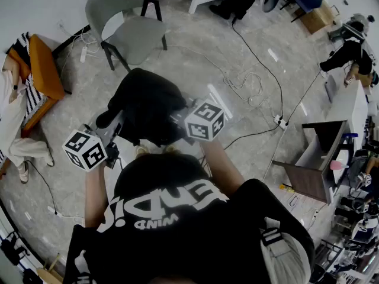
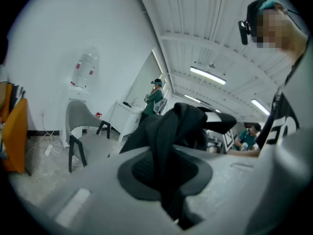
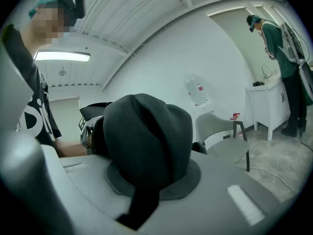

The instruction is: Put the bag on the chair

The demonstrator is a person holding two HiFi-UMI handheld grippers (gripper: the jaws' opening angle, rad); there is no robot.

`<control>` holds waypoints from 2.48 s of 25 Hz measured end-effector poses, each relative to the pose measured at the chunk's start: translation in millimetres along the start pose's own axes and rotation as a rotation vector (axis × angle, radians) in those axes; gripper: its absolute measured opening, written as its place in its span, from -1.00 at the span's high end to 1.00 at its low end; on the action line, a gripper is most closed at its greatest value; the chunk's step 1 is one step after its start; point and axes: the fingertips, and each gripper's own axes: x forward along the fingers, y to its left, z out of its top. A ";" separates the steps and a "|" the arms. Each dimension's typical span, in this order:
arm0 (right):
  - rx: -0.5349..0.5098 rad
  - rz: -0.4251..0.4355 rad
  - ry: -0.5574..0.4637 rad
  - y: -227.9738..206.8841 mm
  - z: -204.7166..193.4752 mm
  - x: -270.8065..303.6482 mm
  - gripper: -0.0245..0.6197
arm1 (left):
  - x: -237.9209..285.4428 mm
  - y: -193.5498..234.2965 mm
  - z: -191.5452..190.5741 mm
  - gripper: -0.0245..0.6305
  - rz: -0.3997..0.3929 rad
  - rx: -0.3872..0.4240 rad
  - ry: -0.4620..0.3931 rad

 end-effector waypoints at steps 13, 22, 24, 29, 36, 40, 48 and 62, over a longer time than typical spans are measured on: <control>0.070 -0.035 -0.021 5.1 -5.6 35.3 0.79 | -17.4 31.2 1.5 0.80 -0.047 -0.003 0.031; 0.074 -0.079 -0.040 23.2 -2.2 57.6 0.79 | -42.6 46.9 7.0 0.79 -0.130 0.011 0.035; 0.074 -0.090 -0.046 21.4 3.5 65.2 0.79 | -44.5 53.9 13.2 0.79 -0.139 0.011 0.033; 0.083 -0.119 -0.062 12.1 11.1 81.4 0.79 | -39.8 74.5 24.0 0.79 -0.145 -0.017 0.023; 0.100 -0.126 -0.063 -16.4 14.0 102.8 0.79 | -20.5 106.7 29.6 0.79 -0.136 -0.042 0.030; 0.107 -0.120 -0.063 -36.9 21.9 111.5 0.79 | -4.7 122.5 39.9 0.79 -0.135 -0.042 0.037; 0.141 -0.119 -0.056 -88.7 50.3 123.8 0.79 | 42.0 154.6 68.8 0.79 -0.145 -0.065 0.052; 0.141 -0.070 -0.051 -193.8 116.8 135.2 0.79 | 138.3 197.6 134.0 0.79 -0.124 -0.054 0.062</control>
